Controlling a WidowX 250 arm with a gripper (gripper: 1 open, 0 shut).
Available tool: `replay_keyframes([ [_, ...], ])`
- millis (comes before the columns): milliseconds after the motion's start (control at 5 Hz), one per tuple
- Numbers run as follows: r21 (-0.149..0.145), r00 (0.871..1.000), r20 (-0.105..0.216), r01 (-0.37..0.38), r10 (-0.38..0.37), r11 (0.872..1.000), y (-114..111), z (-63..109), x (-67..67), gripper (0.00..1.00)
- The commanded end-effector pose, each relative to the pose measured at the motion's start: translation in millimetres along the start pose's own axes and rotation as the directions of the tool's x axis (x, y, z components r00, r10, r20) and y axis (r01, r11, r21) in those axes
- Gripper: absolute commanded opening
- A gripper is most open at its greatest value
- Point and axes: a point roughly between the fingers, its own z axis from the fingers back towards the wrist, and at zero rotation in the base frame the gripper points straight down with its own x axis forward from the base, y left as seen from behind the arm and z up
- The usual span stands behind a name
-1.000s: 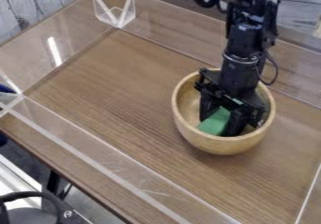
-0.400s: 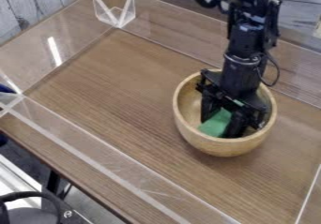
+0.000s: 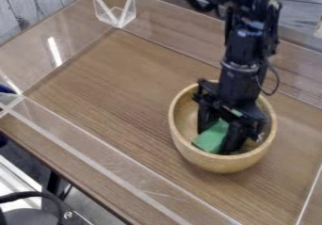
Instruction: Remove the green block from inside the brown bowl and put it on the table
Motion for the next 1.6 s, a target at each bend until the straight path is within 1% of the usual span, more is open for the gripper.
replay_keyframes([
  [0,0.011,0.991,0.127,-0.039,0.037,0.999,13.9,43.2,2.8,0.0],
  [200,-0.001,0.971,0.19,-0.147,0.144,0.989,45.5,72.7,-6.1,0.0],
  [400,-0.03,0.937,0.226,-0.267,0.267,0.963,91.4,91.2,-16.3,0.0],
  [600,-0.048,0.908,0.235,-0.345,0.346,0.937,135.6,97.8,-29.4,0.0],
  [800,-0.045,0.895,0.229,-0.384,0.383,0.922,169.9,88.8,-46.3,0.0],
  [1000,-0.037,0.886,0.22,-0.41,0.408,0.911,194.7,73.7,-61.2,0.0],
  [1200,-0.021,0.882,0.2,-0.432,0.427,0.902,210.2,54.6,-71.3,0.0],
  [1400,0.006,0.892,0.161,-0.429,0.423,0.903,216.0,29.9,-66.3,0.0],
])
